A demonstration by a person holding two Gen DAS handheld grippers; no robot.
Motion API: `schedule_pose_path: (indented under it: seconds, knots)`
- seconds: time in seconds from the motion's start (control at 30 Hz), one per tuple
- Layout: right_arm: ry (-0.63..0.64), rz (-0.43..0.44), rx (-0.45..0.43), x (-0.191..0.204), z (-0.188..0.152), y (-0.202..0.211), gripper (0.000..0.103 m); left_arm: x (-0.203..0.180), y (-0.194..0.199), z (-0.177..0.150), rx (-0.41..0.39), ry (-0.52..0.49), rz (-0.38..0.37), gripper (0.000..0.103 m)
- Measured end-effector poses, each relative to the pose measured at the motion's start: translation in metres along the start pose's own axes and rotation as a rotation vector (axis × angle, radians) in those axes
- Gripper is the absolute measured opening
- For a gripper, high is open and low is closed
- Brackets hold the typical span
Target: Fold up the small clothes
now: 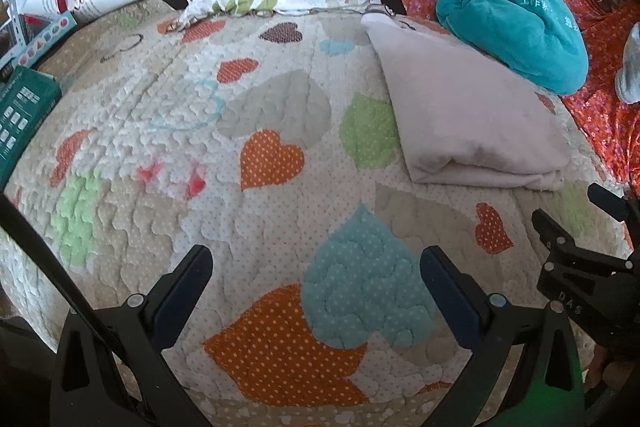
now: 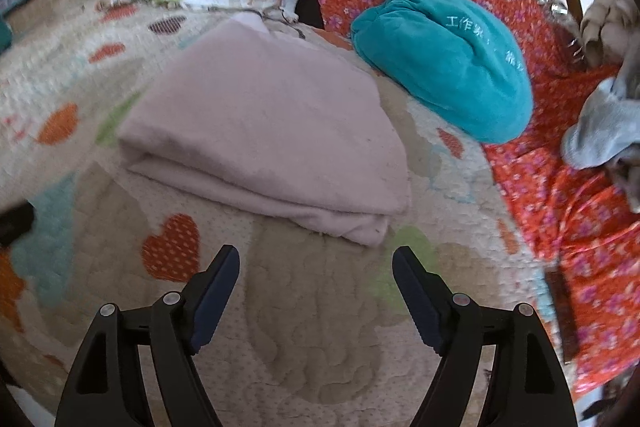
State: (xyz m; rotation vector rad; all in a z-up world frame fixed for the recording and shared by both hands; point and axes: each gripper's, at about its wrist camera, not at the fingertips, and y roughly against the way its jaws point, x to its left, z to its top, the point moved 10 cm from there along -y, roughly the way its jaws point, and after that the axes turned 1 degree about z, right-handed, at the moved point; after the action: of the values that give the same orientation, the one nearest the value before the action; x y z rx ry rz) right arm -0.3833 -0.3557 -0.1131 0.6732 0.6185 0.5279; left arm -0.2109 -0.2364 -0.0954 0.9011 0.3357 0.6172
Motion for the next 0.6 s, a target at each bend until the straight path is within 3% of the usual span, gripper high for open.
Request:
schedule_pose_path:
  seconds: [0.6]
  knots:
    - [0.031,0.005,-0.011,0.004,0.002,0.008,0.086,-0.003,-0.018,-0.011,0.081,0.009,-0.019,0.103]
